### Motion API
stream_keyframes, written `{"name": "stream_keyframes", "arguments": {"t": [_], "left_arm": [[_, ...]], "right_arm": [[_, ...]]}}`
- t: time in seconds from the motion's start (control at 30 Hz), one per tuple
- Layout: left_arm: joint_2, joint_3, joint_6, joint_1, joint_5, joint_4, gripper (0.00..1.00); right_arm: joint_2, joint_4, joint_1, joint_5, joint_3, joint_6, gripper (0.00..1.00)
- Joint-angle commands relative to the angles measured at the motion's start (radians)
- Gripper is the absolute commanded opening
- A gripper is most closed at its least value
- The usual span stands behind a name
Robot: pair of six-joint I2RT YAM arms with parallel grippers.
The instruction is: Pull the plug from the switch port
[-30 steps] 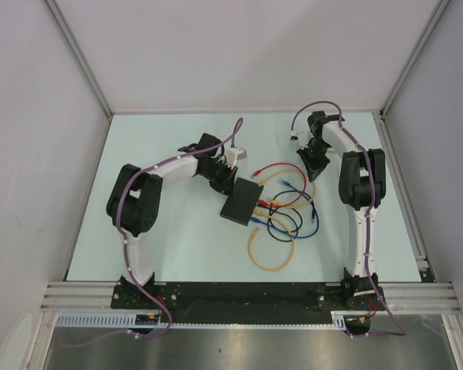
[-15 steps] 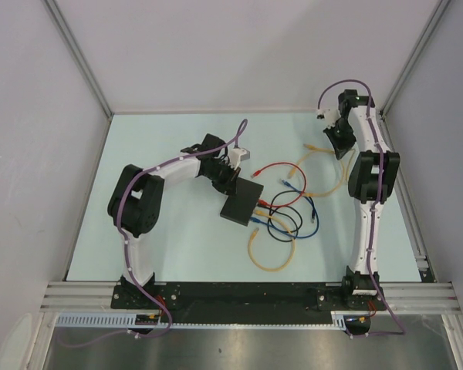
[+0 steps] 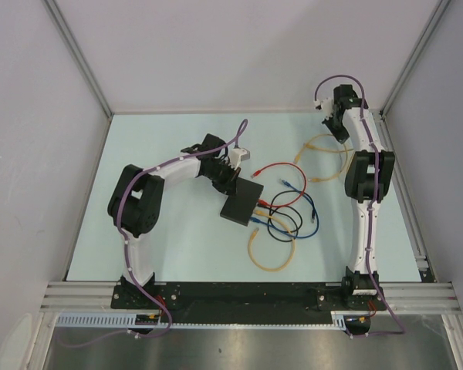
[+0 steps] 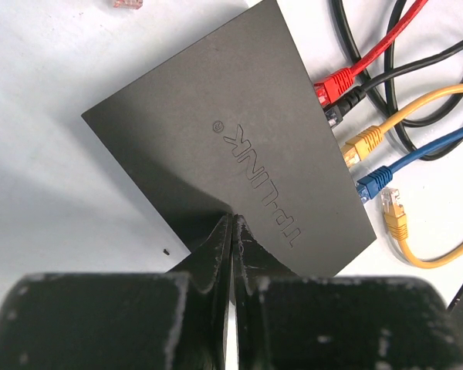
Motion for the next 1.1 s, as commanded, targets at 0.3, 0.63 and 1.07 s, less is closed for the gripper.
{"name": "stream_keyframes", "arguments": {"t": [0.3, 0.63, 1.07], "left_arm": [[-0.011, -0.031, 0.057, -0.009, -0.125, -0.071, 0.05], [-0.146, -0.031, -0.001, 0.063, -0.226, -0.068, 0.11], [-0.24, -0.295, 0.013, 0.074, -0.048, -0.03, 0.0]], "right_arm": [[-0.123, 0.159, -0.003, -0.141, 0.033, 0.296, 0.56], [-0.269, -0.102, 0.232, -0.66, -0.267, 0.232, 0.06], [-0.244, -0.111, 0.358, -0.62, -0.513, 0.218, 0.0]]}}
